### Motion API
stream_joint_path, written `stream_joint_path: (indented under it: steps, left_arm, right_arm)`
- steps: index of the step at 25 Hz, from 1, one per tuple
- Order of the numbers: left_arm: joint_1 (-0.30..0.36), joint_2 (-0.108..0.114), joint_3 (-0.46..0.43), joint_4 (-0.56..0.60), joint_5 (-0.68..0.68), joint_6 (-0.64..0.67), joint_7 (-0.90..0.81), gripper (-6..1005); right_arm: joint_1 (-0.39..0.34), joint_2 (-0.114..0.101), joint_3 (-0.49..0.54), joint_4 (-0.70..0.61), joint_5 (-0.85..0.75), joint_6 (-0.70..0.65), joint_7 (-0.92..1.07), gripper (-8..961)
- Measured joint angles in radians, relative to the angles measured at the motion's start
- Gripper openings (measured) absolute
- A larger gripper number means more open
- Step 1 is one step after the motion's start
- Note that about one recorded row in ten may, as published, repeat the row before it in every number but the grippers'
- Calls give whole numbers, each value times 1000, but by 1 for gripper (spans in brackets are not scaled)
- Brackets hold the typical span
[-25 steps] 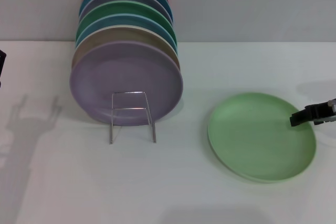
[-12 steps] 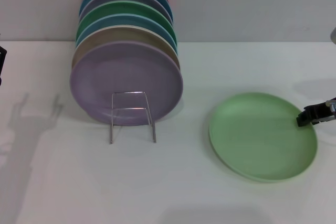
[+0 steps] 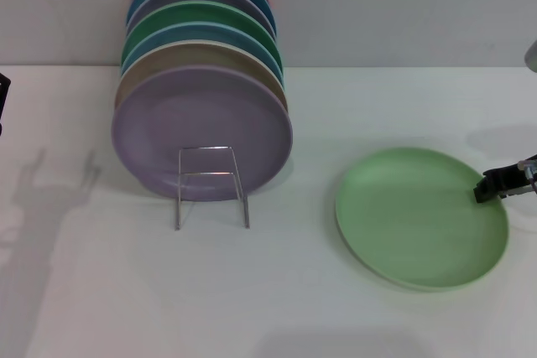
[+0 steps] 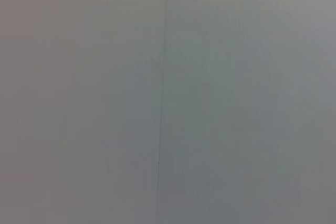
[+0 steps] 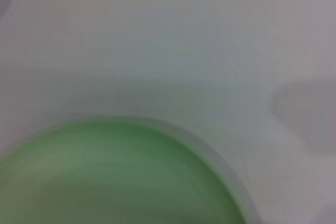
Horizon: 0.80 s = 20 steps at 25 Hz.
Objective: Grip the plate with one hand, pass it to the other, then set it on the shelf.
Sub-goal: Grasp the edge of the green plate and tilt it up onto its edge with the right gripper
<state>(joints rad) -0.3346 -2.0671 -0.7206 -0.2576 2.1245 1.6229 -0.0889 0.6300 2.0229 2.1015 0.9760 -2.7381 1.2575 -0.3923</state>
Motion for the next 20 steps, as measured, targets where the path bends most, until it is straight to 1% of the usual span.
stream_joint_path:
  steps: [17, 20]
  left_arm:
    - [0, 1, -2, 2, 0, 2, 0, 747]
    - [0, 1, -3, 3, 0, 8, 0, 747]
  right_arm:
    - [6, 0, -9, -10, 2, -11, -17, 140]
    - [8, 0, -9, -10, 1, -10, -18, 78]
